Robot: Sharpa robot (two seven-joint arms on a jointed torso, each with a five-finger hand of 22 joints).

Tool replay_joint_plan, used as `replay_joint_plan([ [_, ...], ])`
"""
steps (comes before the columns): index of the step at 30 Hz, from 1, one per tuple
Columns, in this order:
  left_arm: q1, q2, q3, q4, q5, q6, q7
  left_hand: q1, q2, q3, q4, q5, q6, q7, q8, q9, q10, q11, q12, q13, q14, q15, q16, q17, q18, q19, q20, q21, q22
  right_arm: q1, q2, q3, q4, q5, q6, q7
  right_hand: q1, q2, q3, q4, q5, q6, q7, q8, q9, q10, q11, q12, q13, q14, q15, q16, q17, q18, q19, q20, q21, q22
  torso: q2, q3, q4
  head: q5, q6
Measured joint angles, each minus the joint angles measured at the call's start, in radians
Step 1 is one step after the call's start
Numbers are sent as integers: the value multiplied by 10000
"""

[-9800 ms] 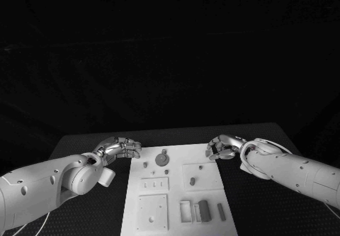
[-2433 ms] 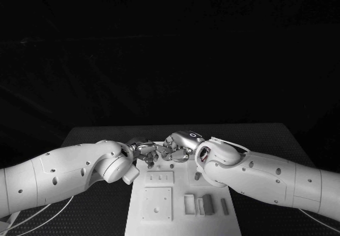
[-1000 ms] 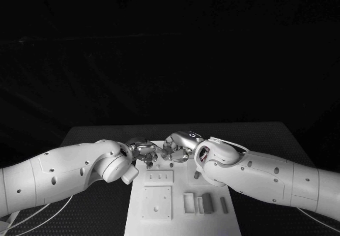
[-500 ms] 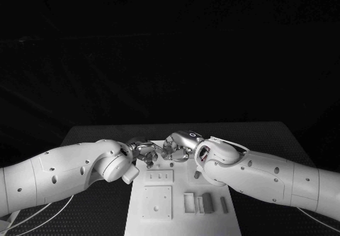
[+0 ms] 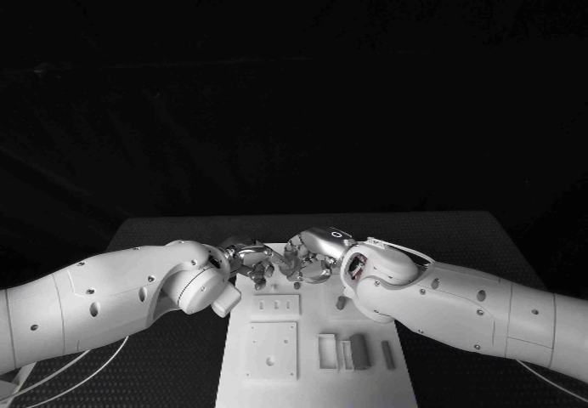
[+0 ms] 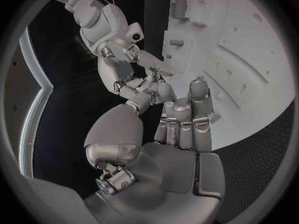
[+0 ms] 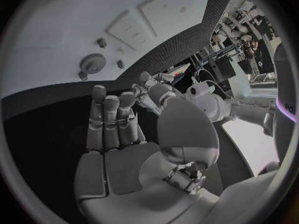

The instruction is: Assemble the parts on the task board

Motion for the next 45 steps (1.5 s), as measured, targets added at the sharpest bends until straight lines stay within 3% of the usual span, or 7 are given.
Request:
replay_joint_plan([
  [12,0,-36,-1,-56,-6,6,21,-4,5,-3,-3,-39,0,0,-48,97,-10,-16,39,-22,-32,-32,85,-73,1,34,-2,0,21,3,-398,0,23,160,-53,273,-207,-284,168,34,0,-327,254,-69,-63,-390,357,-2467,-2139,-1038,865,-2444,-1764,-185,-1473,724,-1796,-905,0,14,6,7,-3],
  [16,0,-141,-2,-71,-78,31,-7,-4,5,-4,-3,-41,0,0,-27,124,-8,-16,39,-32,-33,-31,117,-112,1,33,-1,0,32,9,-761,-1,-41,709,-91,524,-216,-293,312,-1,0,-502,400,-44,-62,-553,520,-4165,-3524,-1686,1525,-4235,-2847,-530,-2859,1127,-3132,-1548,1,15,0,33,8],
  [20,0,-249,-4,-57,-176,73,-59,-4,5,-4,-4,-76,0,0,-8,137,-7,-17,39,-37,-34,-30,154,-136,1,36,-3,0,31,59,-1159,-7,-152,2031,-25,1028,159,30,375,43,0,-694,590,-30,-150,-806,773,-6001,-4871,-2987,2481,-6286,-3945,-1353,-5020,1464,-4371,-1811,2,21,-7,38,33],
  [23,0,-313,-5,-14,-257,86,-140,-5,4,-5,-4,-76,0,0,-7,141,6,-28,39,-46,-34,-30,154,-154,1,50,-16,0,31,149,-1423,-7,-354,3426,111,1410,118,220,513,94,0,-944,532,-83,-276,-1047,896,-7128,-5767,-3546,2848,-7292,-4630,-1666,-5822,1516,-4539,-1448,4,21,-13,48,53],
  [26,0,-366,-8,45,-382,126,-279,-5,4,-8,-7,-118,0,0,-7,144,8,-27,39,-72,-35,-29,154,-213,0,51,-16,0,31,225,-1644,-3,-501,4719,200,1793,-20,358,538,69,0,-1141,496,-125,-355,-2225,1468,-7734,-6196,-3912,2876,-7748,-4944,-1683,-6125,1543,-4714,-1338,6,28,-20,58,58],
  [37,0,-443,-125,194,-1435,571,-1469,-6,1,37,-25,-156,1,-1,-20,151,12,-26,39,-105,-37,-27,187,-316,0,67,-2,-1,39,510,-2086,62,-645,6808,195,2627,-99,437,538,69,0,-1198,453,-125,-452,-1991,1714,-8329,-6766,-3866,2984,-8050,-5264,-1823,-6230,1555,-4791,-1043,5,48,-20,53,20],
  [45,4,-126,-658,171,-2284,642,-2117,-202,-153,34,-9,440,90,-90,43,217,140,-148,108,-174,60,-125,461,-532,1,167,-90,-1,119,649,-1971,106,-999,7195,134,2844,-111,528,537,69,0,-1198,453,-15,-463,-1884,1747,-8444,-6872,-3792,3058,-8079,-5308,-1822,-6191,1517,-4836,-1006,3,47,-7,18,-78],
])
